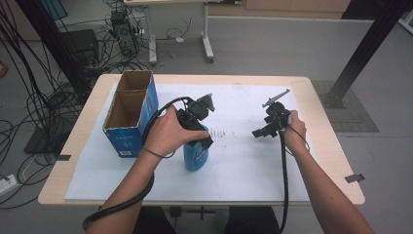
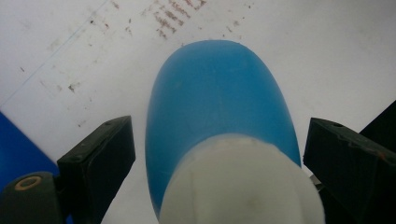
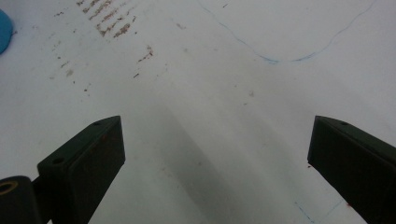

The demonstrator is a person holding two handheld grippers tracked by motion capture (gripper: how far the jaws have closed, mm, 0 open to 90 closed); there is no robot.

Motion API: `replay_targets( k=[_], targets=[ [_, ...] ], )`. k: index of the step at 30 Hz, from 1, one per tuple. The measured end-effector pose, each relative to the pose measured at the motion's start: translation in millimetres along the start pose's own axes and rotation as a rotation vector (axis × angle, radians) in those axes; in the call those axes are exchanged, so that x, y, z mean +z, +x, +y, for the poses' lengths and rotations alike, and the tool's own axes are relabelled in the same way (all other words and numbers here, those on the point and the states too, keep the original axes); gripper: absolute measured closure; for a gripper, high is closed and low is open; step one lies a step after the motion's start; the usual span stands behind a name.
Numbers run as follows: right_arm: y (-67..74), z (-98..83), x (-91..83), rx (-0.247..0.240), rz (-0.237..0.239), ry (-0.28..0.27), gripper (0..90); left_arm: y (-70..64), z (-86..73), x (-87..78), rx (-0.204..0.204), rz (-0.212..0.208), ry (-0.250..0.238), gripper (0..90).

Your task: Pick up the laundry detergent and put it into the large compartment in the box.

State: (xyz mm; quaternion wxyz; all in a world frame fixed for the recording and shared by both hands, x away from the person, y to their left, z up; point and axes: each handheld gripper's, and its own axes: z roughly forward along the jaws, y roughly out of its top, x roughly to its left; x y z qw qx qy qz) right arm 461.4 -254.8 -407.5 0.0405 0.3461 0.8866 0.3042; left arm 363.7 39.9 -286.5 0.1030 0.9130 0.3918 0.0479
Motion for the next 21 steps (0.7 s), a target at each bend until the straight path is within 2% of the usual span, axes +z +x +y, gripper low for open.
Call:
replay_targets(
  k=[21],
  targets=[
    [0.1, 0.2, -0.2, 0.001, 0.0, -0.001, 3.5, 1.1, -0.4, 0.4, -0.002, 0.0, 0.007, 9.5]
  ],
)
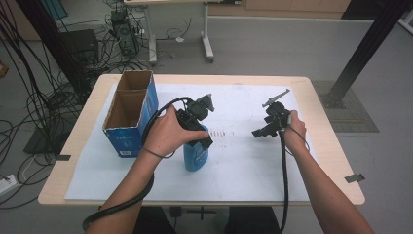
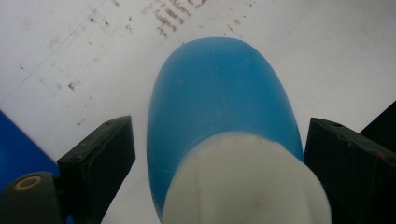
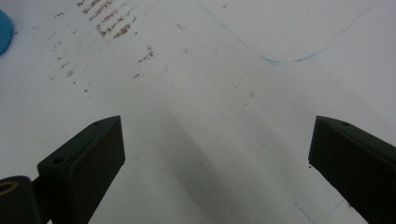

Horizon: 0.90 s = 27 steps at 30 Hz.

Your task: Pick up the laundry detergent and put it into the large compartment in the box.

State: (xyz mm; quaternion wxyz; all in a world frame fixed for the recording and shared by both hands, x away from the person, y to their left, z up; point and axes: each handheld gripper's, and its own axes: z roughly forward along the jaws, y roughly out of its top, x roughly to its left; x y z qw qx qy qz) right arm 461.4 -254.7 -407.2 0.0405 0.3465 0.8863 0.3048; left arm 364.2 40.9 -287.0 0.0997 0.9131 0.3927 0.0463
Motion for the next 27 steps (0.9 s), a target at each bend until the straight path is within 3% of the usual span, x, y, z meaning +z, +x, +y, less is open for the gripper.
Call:
replay_targets(
  k=[27],
  targets=[
    [0.7, 0.4, 0.2, 0.001, -0.003, 0.004, 3.3, -1.0, -0.9, 0.5, -0.003, -0.005, 0.0, 9.5]
  ],
)
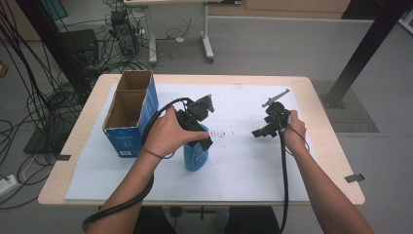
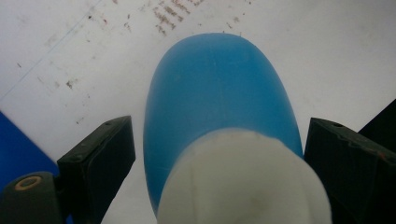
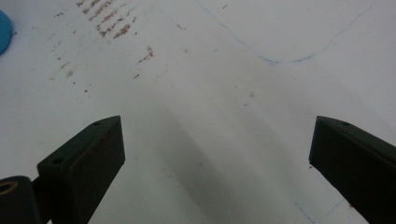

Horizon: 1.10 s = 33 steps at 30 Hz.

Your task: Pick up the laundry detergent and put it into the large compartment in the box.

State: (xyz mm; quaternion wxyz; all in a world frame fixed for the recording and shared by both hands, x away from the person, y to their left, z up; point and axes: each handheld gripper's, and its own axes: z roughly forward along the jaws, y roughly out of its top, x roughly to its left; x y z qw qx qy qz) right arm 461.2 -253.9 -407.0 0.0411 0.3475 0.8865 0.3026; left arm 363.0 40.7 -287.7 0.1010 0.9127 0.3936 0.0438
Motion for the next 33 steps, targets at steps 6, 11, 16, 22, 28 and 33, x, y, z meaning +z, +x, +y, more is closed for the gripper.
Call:
replay_targets(
  k=[6, 11, 16, 22, 28, 33],
  targets=[
    [0.1, 0.5, -0.1, -0.002, -0.003, 0.003, 3.3, 0.3, -0.1, -0.4, -0.002, 0.0, -0.002, 9.5],
    [0.2, 0.7, -0.3, -0.006, -0.004, 0.004, 3.3, -0.1, -0.4, -0.5, 0.0, 0.001, -0.001, 9.5],
    [0.4, 0.5, 0.1, -0.003, -0.002, 0.002, 3.3, -0.6, -0.8, 0.2, 0.0, -0.002, 0.0, 9.5],
    [0.8, 1.0, 0.0, -0.005, -0.002, 0.003, 3.3, -0.2, -0.7, -0.3, 0.001, -0.001, 0.002, 9.5],
    [0.4, 0.6, -0.1, -0.004, -0.002, 0.0, 3.3, 0.1, -0.6, -1.0, 0.005, 0.003, 0.006, 9.5],
    [0.4, 0.4, -0.3, -0.003, -0.002, 0.0, 3.3, -1.0, -0.5, -0.2, 0.003, 0.0, 0.004, 9.5]
  ],
)
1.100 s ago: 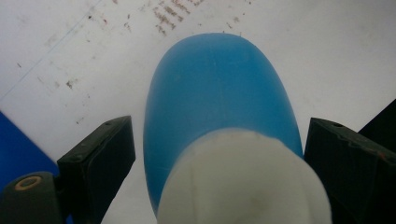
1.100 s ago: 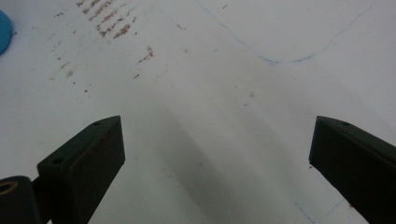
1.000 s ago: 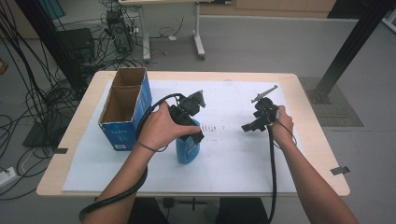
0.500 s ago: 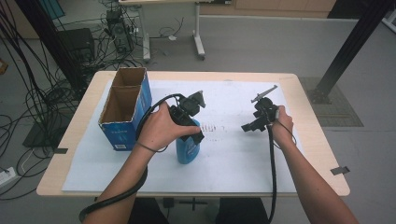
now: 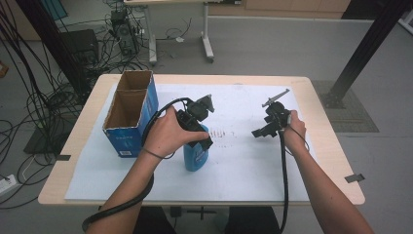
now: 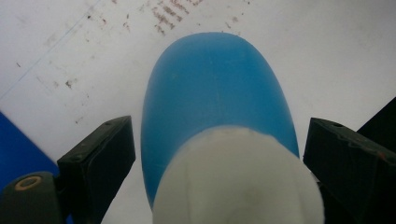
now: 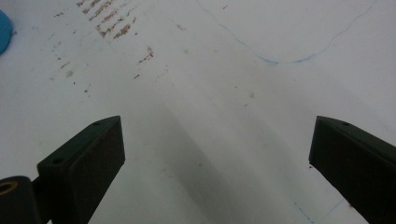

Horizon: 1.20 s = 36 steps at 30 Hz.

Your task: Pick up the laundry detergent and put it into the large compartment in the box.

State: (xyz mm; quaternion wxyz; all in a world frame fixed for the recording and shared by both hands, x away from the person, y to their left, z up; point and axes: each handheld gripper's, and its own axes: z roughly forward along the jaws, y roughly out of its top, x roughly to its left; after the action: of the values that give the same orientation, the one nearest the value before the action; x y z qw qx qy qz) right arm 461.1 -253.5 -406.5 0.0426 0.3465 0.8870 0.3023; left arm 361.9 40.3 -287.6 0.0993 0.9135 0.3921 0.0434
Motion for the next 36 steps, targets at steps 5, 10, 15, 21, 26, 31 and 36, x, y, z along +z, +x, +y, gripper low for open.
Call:
replay_targets(
  k=[5, 10, 15, 21, 26, 31, 36],
  targets=[
    [0.4, 0.3, -0.3, -0.001, 0.0, -0.001, 3.4, -0.1, 0.4, 2.1, 0.004, 0.002, 0.011, 9.6],
    [0.2, 0.4, -0.4, -0.003, -0.002, 0.0, 3.4, 0.0, 0.6, 1.4, -0.002, 0.002, 0.008, 11.3],
    [0.4, 0.4, -0.5, -0.002, -0.001, -0.001, 3.5, 0.6, 0.5, 1.5, -0.003, 0.007, 0.013, 17.9],
    [0.3, 0.7, -0.4, -0.006, 0.0, 0.001, 3.6, 0.3, 0.3, 1.2, -0.002, 0.015, 0.013, 32.4],
    [0.4, 0.5, -0.7, -0.004, 0.0, 0.0, 3.6, 0.5, 0.1, 0.8, -0.009, 0.023, 0.007, 36.3],
    [0.3, 0.2, -0.9, -0.002, 0.001, -0.003, 3.6, -0.1, 0.4, 0.7, -0.008, 0.029, 0.013, 36.6],
    [0.9, 0.5, -1.4, -0.005, 0.0, -0.003, 3.6, -0.2, 0.3, 0.4, -0.005, 0.03, 0.015, 36.6]
  ],
)
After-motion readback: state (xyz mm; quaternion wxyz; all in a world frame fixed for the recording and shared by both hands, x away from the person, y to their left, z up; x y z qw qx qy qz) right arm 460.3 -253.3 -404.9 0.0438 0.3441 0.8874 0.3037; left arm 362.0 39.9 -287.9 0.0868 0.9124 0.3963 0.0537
